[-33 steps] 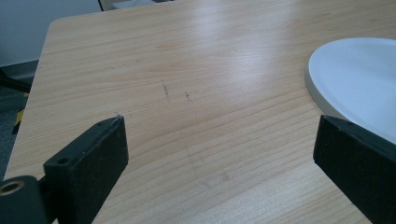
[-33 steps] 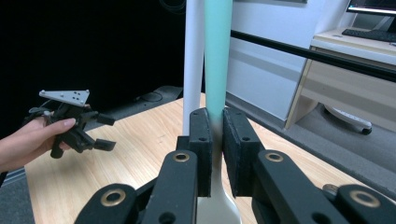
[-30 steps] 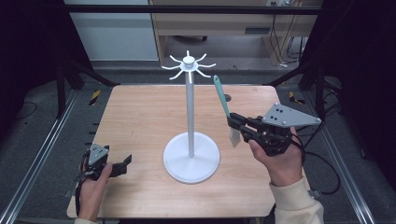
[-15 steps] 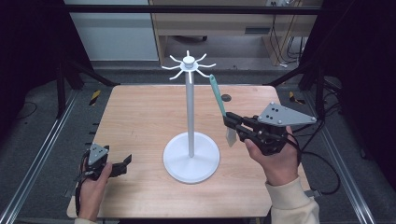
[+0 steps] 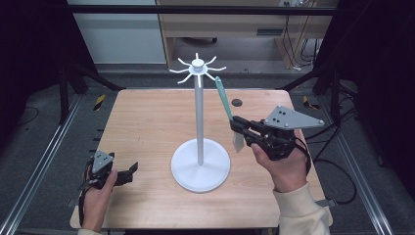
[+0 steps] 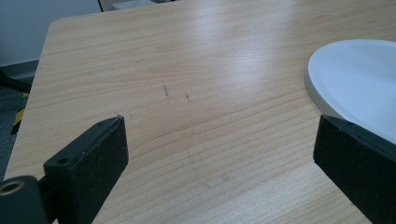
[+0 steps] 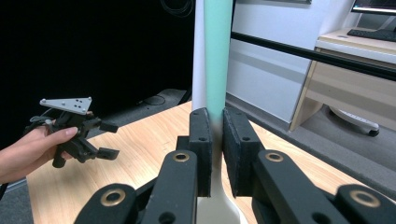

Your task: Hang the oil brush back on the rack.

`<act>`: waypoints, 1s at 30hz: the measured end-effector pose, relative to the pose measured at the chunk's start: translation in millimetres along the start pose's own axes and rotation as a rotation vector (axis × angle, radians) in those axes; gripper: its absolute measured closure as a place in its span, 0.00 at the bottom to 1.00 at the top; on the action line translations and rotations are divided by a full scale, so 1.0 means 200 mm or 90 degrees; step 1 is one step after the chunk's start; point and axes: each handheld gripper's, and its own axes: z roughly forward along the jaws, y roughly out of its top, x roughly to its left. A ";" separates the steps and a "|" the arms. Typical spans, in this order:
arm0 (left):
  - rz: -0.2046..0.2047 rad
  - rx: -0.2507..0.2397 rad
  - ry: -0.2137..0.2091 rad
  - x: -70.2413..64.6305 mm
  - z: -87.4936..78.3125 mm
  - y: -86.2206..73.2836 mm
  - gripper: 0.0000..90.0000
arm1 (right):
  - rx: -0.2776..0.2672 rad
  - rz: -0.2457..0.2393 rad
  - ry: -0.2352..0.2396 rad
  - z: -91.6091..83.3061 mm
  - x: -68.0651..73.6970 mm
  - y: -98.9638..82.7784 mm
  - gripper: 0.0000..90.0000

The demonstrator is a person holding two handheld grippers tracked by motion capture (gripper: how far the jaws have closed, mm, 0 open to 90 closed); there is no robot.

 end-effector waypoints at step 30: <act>-0.001 -0.001 -0.003 0.00 0.00 0.00 0.03 | -0.001 -0.001 -0.011 0.07 0.01 -0.02 0.91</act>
